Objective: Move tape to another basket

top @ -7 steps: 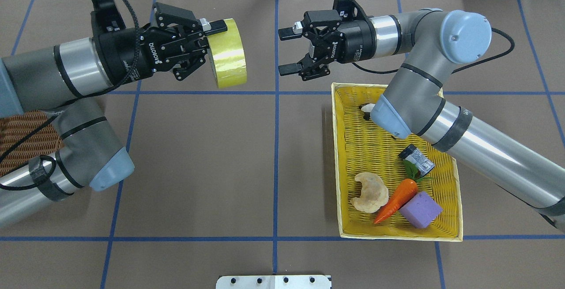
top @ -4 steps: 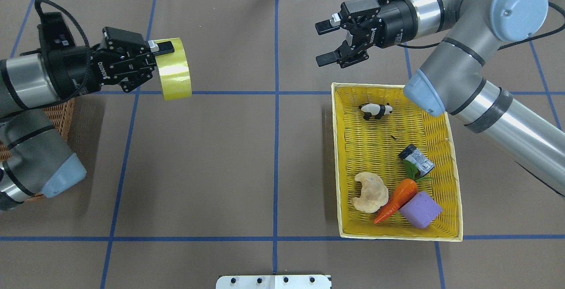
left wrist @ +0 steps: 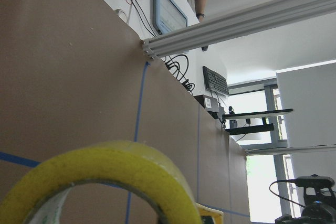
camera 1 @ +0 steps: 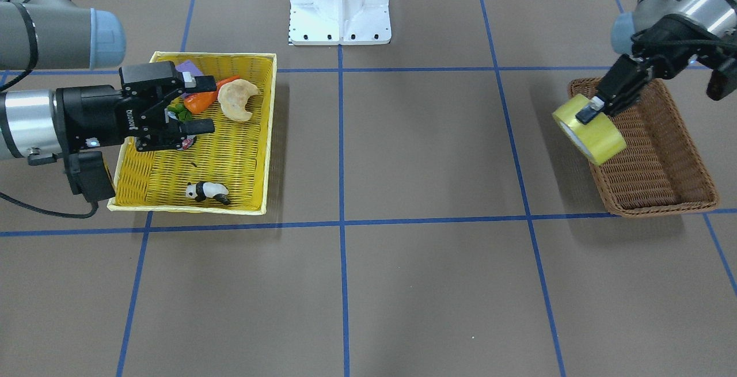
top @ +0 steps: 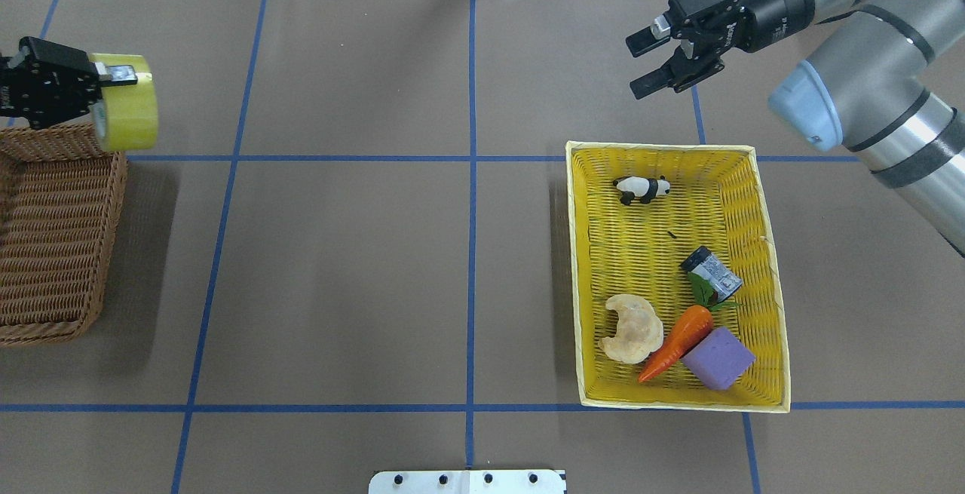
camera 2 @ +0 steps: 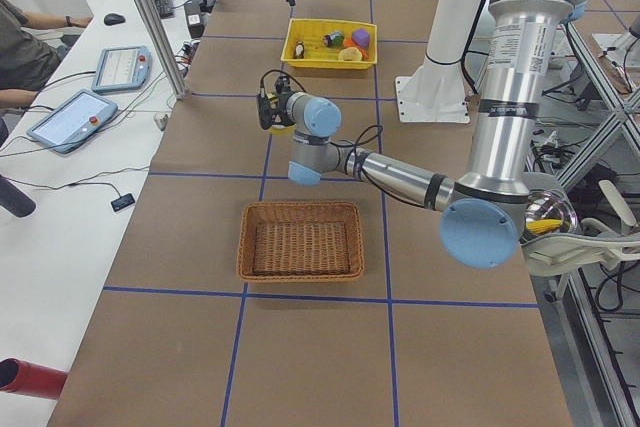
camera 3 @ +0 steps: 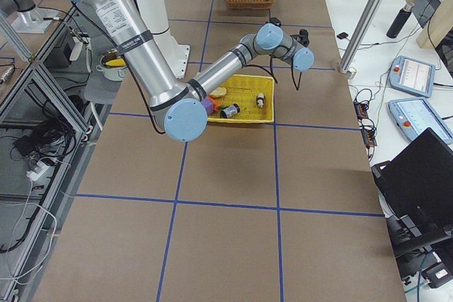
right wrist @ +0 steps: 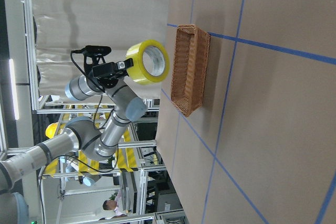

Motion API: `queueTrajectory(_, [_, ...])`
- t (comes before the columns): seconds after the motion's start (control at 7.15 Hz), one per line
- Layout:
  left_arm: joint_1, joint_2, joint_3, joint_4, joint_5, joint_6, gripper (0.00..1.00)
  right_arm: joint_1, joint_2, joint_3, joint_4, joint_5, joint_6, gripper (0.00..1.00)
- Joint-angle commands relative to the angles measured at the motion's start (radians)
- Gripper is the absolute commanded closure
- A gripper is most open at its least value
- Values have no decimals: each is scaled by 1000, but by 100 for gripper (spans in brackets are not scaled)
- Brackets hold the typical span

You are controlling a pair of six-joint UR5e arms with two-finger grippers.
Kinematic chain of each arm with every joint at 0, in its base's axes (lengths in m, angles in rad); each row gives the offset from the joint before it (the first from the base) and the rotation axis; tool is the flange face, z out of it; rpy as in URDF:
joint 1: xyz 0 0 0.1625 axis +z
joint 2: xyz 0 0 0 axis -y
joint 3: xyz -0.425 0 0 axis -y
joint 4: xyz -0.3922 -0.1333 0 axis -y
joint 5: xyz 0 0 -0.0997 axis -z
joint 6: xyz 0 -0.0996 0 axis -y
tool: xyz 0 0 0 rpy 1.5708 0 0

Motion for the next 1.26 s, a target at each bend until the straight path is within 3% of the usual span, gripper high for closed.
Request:
queueTrajectory(0.0, [-58,123,-4,185,-33,314,100,66,-26,5,0,-153,1,3])
queueTrajectory(0.28, [-66,197,-4,296,-7,522,100,103,-35,3,-1,-278,9,4])
queueTrajectory(0.56, [-61,229,1,310,41,583,100,176,-25,5,0,-511,61,6])
queueTrajectory(0.84, [-61,241,-1,332,40,586,100,212,-26,5,5,-583,173,10])
queueTrajectory(1.12, [-52,238,-1,468,41,588,100,237,-24,3,14,-713,240,9])
